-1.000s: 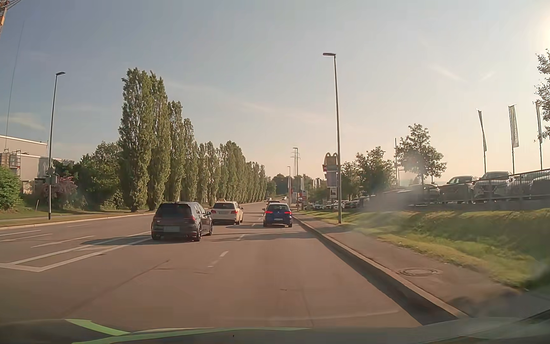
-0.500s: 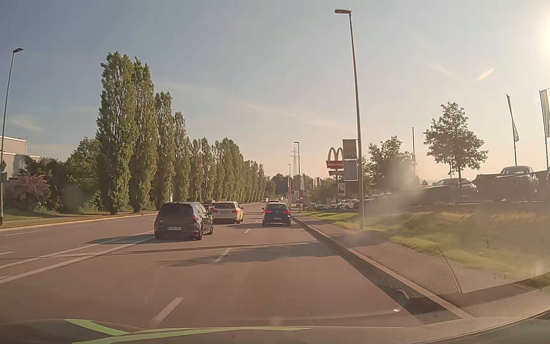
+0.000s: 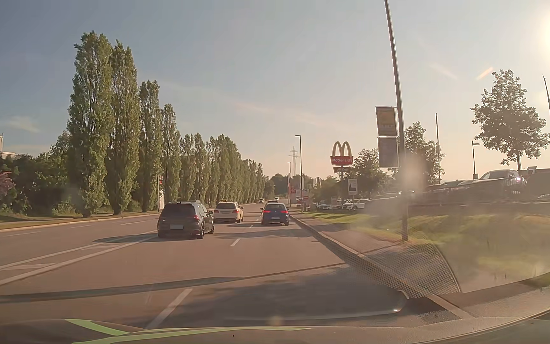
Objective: Follow the waypoints while adhering to traffic rules and regulations
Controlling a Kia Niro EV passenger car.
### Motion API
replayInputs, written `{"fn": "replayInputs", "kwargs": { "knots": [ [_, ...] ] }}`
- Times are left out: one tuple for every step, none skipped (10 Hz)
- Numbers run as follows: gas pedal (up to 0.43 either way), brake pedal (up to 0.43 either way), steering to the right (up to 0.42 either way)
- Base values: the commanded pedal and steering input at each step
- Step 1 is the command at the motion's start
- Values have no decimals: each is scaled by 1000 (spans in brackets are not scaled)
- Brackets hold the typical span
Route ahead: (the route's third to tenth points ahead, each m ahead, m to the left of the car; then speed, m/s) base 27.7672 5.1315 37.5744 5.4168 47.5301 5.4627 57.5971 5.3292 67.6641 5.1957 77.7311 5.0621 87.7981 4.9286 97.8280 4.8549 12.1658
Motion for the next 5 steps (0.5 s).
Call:
{"fn": "replayInputs", "kwargs": {
  "knots": [
    [98,0,1],
    [98,0,1],
    [98,0,1],
    [98,0,1],
    [98,0,0]
  ]
}}
